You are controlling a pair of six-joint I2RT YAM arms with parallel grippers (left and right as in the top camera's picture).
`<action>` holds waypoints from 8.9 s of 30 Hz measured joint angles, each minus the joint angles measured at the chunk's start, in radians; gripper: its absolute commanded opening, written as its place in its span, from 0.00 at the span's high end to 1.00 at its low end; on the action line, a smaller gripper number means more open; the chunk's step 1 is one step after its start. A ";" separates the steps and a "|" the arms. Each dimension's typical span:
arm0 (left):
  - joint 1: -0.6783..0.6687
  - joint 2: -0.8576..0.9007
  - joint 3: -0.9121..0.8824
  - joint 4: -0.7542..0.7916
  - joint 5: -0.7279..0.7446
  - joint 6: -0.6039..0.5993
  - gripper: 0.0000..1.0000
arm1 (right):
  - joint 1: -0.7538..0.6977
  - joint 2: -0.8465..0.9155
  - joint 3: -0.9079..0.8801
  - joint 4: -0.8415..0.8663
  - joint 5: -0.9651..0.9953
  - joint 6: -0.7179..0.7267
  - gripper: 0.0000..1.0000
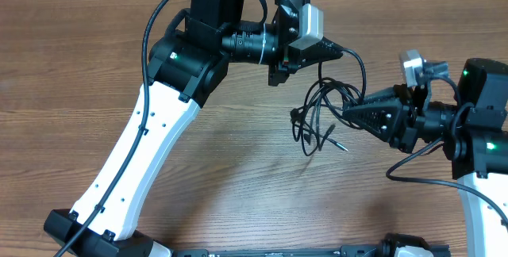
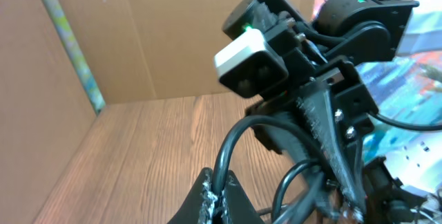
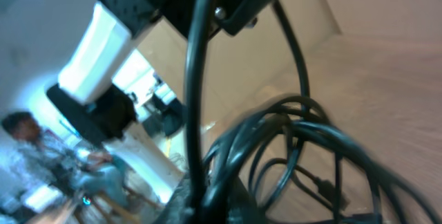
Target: Untangle cables
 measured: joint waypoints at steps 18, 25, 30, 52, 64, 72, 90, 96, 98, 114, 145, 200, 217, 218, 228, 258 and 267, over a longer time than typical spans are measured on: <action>0.028 0.000 0.000 -0.030 -0.062 -0.166 0.47 | 0.013 0.000 0.000 0.094 0.239 0.322 0.96; 0.033 0.000 0.000 -0.122 -0.114 -0.208 0.43 | 0.013 0.000 0.000 0.127 0.544 0.708 0.96; 0.024 0.000 0.000 -0.188 -0.182 -0.237 0.49 | 0.013 0.000 0.000 0.182 0.696 1.020 0.96; -0.264 0.000 0.000 -0.212 -0.686 -0.414 0.29 | 0.013 0.000 0.000 0.247 0.962 1.701 0.96; -0.264 0.000 0.000 -0.236 -0.665 -0.308 0.29 | 0.013 0.000 0.000 0.339 0.881 1.794 0.96; -0.296 0.019 0.000 -0.216 -0.633 -0.269 0.27 | 0.013 0.000 0.000 0.340 0.829 1.859 0.96; -0.301 0.047 0.000 -0.183 -0.713 -0.245 0.47 | 0.013 0.000 0.000 0.338 0.726 1.856 0.96; -0.301 0.047 0.000 -0.185 -0.719 -0.245 0.46 | 0.013 0.000 0.000 0.338 0.694 1.846 0.96; -0.301 0.047 0.000 -0.187 -0.720 -0.245 0.47 | 0.013 0.000 0.000 0.338 0.687 1.843 0.96; -0.305 0.047 0.000 -0.188 -0.724 -0.244 0.96 | 0.012 0.000 0.000 0.339 0.662 1.831 0.96; -0.098 0.051 0.000 -0.187 -0.369 -0.254 0.96 | 0.013 0.000 0.001 0.234 0.882 1.161 0.00; -0.155 0.055 0.000 -0.043 -0.305 -0.303 0.96 | 0.013 -0.001 0.002 -0.004 0.575 1.061 0.96; -0.157 0.055 0.000 -0.151 -0.664 -0.718 0.96 | 0.013 0.000 0.002 0.139 0.414 0.827 0.96; -0.157 0.055 0.000 -0.150 -0.664 -0.728 0.96 | 0.013 0.000 0.002 0.140 0.409 0.821 0.96; -0.157 0.055 0.000 -0.106 -0.690 -1.025 0.96 | 0.038 0.000 0.002 0.151 0.335 0.666 0.96; -0.163 0.055 -0.003 -0.127 -0.997 -1.903 0.96 | 0.195 0.002 0.012 -0.018 0.631 0.669 0.96; -0.158 0.067 -0.004 -0.111 -1.016 -1.756 0.96 | 0.209 -0.008 0.026 -0.235 0.931 0.830 0.89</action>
